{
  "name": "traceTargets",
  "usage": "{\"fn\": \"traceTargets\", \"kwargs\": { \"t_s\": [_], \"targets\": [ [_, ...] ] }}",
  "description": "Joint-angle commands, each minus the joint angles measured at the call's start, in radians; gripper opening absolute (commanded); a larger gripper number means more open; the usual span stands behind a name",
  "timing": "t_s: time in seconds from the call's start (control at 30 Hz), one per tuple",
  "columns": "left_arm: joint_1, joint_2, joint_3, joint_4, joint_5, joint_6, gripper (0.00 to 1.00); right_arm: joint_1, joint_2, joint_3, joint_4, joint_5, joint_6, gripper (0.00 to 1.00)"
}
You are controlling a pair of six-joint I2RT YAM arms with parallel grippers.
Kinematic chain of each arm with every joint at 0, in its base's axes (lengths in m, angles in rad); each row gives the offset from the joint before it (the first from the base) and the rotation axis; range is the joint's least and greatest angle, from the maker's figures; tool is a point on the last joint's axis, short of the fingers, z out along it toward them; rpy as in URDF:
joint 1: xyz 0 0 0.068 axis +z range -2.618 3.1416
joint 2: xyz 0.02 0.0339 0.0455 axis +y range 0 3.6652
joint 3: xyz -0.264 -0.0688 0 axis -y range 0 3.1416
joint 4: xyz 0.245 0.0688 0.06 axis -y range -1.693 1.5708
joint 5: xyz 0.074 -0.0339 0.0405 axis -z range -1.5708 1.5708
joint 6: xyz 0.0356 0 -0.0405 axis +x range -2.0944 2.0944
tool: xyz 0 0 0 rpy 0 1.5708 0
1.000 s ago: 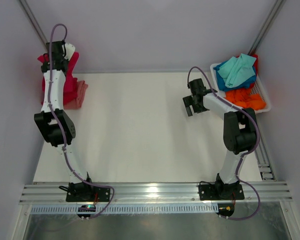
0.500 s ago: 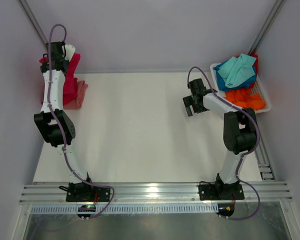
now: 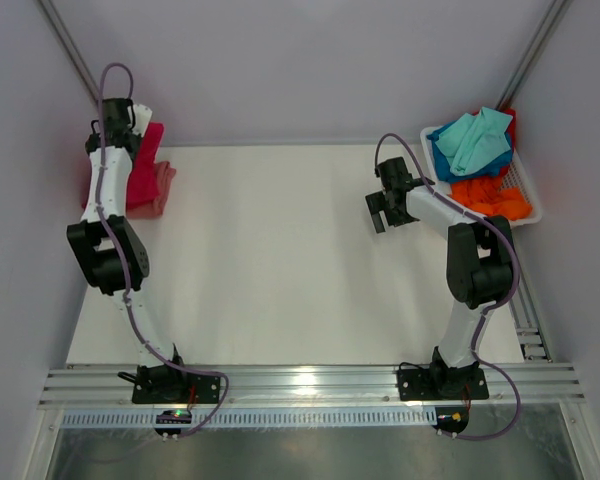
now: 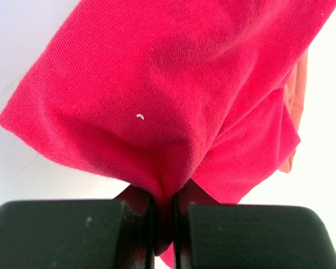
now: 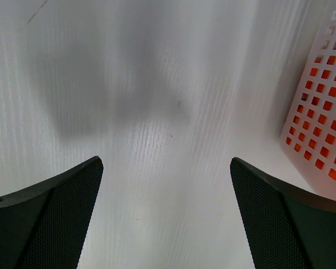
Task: Fold and stack the t-shirts
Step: Put the neatly folded tshirt into the corner of the board with the left arm
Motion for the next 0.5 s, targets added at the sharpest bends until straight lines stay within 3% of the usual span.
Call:
{"fn": "traceTargets", "kwargs": {
  "t_s": [0.0, 0.47],
  "targets": [
    [0.034, -0.018, 0.008, 0.09, 0.016, -0.033, 0.0, 0.004, 0.007, 0.013, -0.008, -0.001, 0.006, 0.99],
    [0.122, 0.051, -0.03, 0.159, 0.045, -0.005, 0.0, 0.004, 0.027, 0.01, -0.008, -0.049, -0.003, 0.99]
  ]
}}
